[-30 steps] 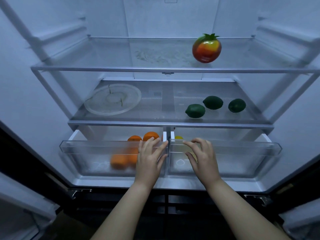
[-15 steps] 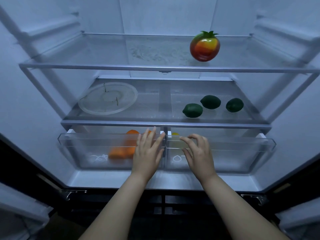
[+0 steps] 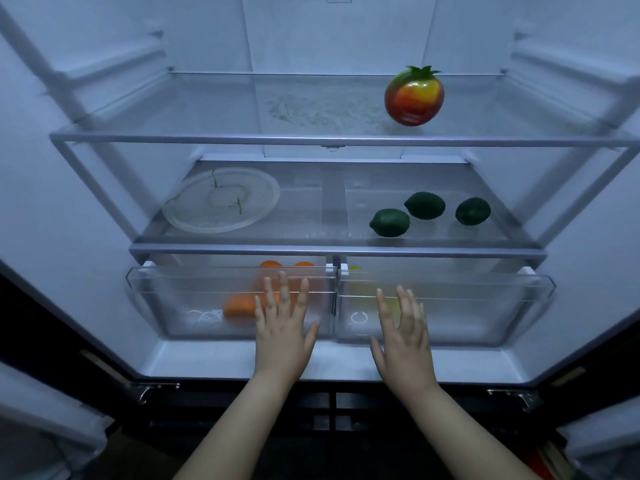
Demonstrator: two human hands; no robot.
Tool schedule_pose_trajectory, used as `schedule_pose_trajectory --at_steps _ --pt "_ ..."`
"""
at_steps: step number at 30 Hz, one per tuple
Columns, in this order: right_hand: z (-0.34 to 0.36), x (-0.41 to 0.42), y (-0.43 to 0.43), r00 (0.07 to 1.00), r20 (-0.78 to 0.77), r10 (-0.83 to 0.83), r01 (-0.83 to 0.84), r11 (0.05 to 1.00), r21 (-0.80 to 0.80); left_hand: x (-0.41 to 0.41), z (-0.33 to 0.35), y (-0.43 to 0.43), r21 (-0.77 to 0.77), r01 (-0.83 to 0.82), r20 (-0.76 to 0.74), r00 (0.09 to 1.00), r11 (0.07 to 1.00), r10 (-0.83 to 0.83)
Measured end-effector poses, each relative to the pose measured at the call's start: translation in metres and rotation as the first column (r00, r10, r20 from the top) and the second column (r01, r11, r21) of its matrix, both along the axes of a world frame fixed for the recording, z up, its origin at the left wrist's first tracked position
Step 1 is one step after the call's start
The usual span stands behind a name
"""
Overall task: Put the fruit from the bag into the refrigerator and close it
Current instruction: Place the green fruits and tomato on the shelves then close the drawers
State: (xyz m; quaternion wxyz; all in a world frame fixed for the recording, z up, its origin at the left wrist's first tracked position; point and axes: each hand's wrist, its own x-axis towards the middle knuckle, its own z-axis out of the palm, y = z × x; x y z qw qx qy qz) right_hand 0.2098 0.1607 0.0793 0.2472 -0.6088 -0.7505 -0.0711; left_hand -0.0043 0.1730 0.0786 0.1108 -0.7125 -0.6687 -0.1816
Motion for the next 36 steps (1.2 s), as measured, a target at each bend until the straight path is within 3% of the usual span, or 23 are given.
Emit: schedule_pose_trajectory --at_steps 9,22,27,36 --pt "0.012 -0.009 0.021 0.999 -0.015 -0.047 0.045 0.991 -0.128 -0.009 0.003 0.027 -0.023 0.028 0.010 1.000 0.999 -0.027" --pt "0.011 -0.009 0.040 0.993 0.106 -0.060 0.080 0.977 -0.196 -0.012 0.000 0.038 -0.059 0.048 0.030 0.998 0.997 -0.046" --pt "0.024 -0.008 0.033 0.999 0.051 -0.002 0.015 0.966 -0.257 -0.014 0.013 0.027 -0.087 0.065 0.033 0.997 0.994 -0.063" --pt "0.065 -0.022 0.010 0.982 -0.026 0.186 -0.188 0.967 -0.175 -0.024 0.073 -0.029 -0.042 -0.026 -0.036 0.999 0.999 0.025"
